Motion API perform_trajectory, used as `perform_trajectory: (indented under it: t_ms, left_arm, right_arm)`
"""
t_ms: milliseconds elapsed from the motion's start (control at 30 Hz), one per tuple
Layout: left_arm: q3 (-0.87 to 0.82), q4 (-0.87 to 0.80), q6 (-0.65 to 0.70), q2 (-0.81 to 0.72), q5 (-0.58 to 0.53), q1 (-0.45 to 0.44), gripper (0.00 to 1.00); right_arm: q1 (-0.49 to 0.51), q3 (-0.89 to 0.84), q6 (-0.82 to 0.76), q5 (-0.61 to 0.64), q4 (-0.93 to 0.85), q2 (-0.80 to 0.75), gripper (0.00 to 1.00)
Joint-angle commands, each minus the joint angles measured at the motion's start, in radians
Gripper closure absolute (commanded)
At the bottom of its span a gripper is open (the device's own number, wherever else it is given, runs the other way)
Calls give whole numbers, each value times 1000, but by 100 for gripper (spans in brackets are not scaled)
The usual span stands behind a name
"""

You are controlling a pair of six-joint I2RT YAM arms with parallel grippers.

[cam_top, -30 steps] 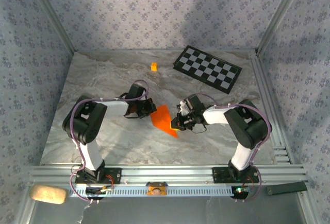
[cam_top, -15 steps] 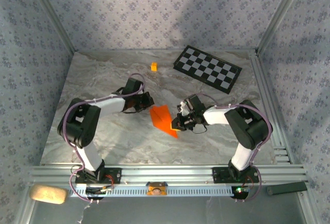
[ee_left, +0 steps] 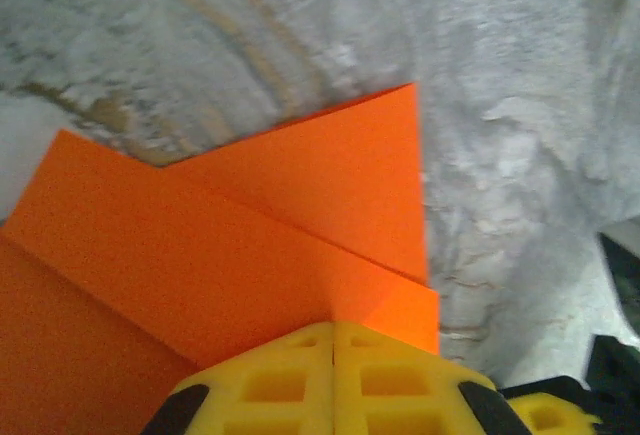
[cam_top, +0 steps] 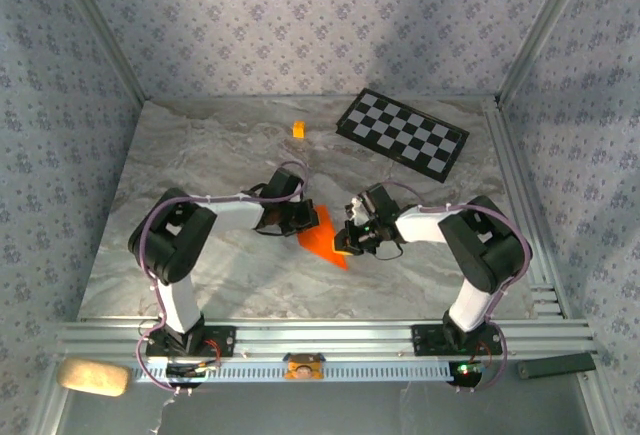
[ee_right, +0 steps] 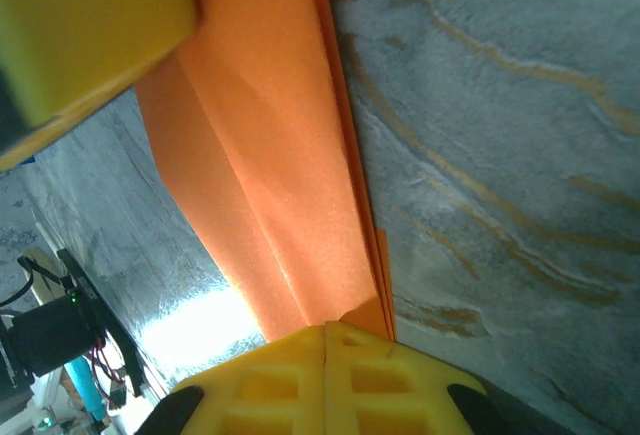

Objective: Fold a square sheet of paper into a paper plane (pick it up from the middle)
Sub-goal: Fourth fold the wing at the center of the table, then turn over the paper at the center of the table.

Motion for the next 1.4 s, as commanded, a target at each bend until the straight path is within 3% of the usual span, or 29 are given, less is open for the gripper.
perform_trajectory:
  t_ms: [0,267,367,1367]
  left_arm:
    - [-13,-24,10,15,-20,5,94]
    - [-34,-20,-11,12,-9,22,95]
    - [-38,-9,-24,14,15,29,95]
    - [-49,27,-58,22,44,40,95]
  right_arm:
    - [3,-7,20,23,-51,-76,89]
    - [9,-122,101,53,-139,-264,70]
    - [15,-152,118,61,-179,-283,68]
    - [40,-133,177,24,-49,-179,75]
